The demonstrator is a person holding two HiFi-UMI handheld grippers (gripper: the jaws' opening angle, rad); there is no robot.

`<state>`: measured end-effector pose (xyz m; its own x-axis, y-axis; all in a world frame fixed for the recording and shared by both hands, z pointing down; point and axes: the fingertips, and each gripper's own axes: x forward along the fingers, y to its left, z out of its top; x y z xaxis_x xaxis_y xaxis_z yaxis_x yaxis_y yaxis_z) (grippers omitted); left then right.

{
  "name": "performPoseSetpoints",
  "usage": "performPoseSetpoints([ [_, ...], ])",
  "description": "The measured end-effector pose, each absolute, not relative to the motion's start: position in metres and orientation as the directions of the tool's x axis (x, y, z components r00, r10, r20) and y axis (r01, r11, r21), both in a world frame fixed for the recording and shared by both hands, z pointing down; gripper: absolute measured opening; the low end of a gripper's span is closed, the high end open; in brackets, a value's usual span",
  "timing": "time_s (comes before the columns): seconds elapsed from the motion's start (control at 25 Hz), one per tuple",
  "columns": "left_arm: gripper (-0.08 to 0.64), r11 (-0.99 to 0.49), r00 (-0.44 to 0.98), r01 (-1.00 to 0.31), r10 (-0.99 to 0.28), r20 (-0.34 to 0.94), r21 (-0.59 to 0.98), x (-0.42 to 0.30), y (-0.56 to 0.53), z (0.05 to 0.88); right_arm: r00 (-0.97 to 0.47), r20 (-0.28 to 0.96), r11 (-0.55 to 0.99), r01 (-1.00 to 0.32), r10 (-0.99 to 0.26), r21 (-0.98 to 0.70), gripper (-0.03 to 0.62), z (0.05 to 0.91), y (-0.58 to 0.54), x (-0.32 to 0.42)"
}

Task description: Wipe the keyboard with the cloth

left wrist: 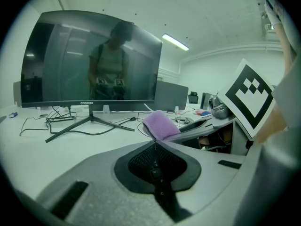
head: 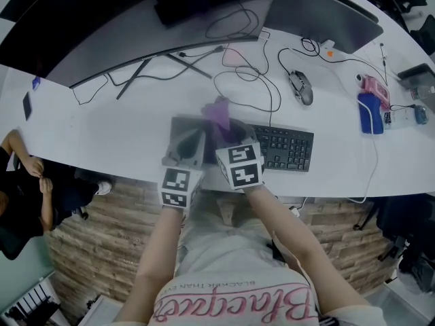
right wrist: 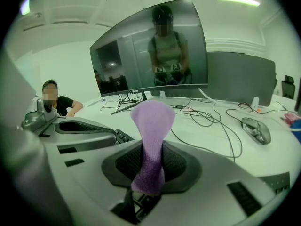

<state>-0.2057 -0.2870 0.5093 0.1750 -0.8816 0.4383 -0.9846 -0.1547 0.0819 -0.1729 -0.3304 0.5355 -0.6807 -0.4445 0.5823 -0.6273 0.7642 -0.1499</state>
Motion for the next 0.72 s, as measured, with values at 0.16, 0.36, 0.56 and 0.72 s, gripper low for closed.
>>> performPoseSetpoints([
  [0.16, 0.008, -0.168, 0.187, -0.982, -0.88, 0.437, 0.081, -0.188, -0.294, 0.509, -0.673, 0.584, 0.755, -0.638, -0.453, -0.15, 0.089, 0.536, -0.336, -0.154],
  [0.36, 0.008, -0.196, 0.212, -0.977, -0.872, 0.442, 0.083, -0.161, -0.303, 0.511, -0.663, 0.586, 0.743, -0.653, -0.466, -0.147, 0.089, 0.537, -0.344, -0.128],
  [0.56, 0.008, -0.213, 0.228, -0.973, -0.868, 0.442, 0.083, -0.134, -0.313, 0.511, -0.653, 0.591, 0.735, -0.663, -0.474, -0.144, 0.089, 0.537, -0.352, -0.101],
  [0.72, 0.008, -0.232, 0.237, -0.97, -0.865, 0.442, 0.067, -0.113, -0.319, 0.511, -0.651, 0.589, 0.734, -0.665, -0.479, -0.138, 0.089, 0.536, -0.358, -0.081],
])
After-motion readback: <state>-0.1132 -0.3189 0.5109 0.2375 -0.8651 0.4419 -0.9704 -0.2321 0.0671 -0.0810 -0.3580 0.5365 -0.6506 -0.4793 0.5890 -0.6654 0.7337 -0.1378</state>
